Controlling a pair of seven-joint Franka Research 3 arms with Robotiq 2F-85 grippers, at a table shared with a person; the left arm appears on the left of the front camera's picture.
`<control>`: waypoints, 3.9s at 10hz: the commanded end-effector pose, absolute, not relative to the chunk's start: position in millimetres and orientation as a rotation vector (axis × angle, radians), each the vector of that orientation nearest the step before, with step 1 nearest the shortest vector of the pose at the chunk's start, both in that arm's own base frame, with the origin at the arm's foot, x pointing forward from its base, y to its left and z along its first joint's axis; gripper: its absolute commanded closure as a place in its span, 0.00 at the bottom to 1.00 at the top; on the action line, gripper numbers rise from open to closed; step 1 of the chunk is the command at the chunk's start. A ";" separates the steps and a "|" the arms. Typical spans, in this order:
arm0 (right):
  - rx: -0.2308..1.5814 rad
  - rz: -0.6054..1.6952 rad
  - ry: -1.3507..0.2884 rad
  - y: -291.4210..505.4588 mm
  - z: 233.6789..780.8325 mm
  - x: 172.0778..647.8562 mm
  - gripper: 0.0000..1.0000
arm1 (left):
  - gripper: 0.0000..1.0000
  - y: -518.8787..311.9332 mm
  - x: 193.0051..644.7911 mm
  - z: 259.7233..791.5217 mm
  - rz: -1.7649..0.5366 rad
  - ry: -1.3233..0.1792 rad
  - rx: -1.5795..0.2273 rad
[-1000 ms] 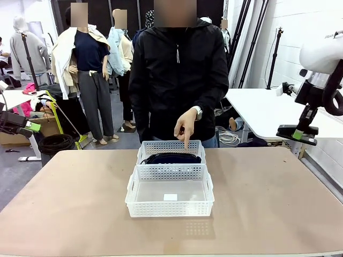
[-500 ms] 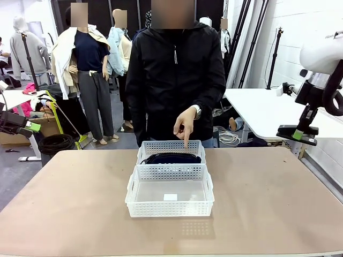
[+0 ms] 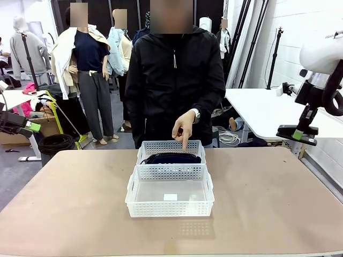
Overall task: Distribute items into two baskets.
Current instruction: Place the picked Stapler into the Organizing basket as instructed by the person.
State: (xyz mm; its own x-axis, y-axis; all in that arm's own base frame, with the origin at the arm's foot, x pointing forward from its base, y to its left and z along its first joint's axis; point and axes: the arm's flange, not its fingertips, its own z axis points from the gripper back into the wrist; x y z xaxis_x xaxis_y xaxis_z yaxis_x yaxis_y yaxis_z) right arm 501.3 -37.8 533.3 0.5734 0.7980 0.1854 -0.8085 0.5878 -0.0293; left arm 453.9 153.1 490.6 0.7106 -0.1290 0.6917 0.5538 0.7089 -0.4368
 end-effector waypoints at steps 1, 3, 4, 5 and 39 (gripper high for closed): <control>0.051 0.938 -0.187 -37.6 536.0 504.8 1.00 | 0.00 153.7 451.9 492.0 -0.415 -0.674 -0.685; 0.051 0.938 -0.187 -37.6 536.0 504.8 1.00 | 0.00 153.7 451.9 492.0 -0.415 -0.674 -0.685; 0.051 0.938 -0.187 -37.6 536.0 504.8 1.00 | 0.00 153.7 451.9 492.0 -0.415 -0.674 -0.685; 0.051 0.938 -0.187 -37.6 536.0 504.8 1.00 | 0.00 153.7 451.9 492.0 -0.415 -0.674 -0.685; 0.091 1.666 -0.200 375.1 368.9 469.3 1.00 | 0.00 153.7 451.9 492.0 -0.415 -0.674 -0.685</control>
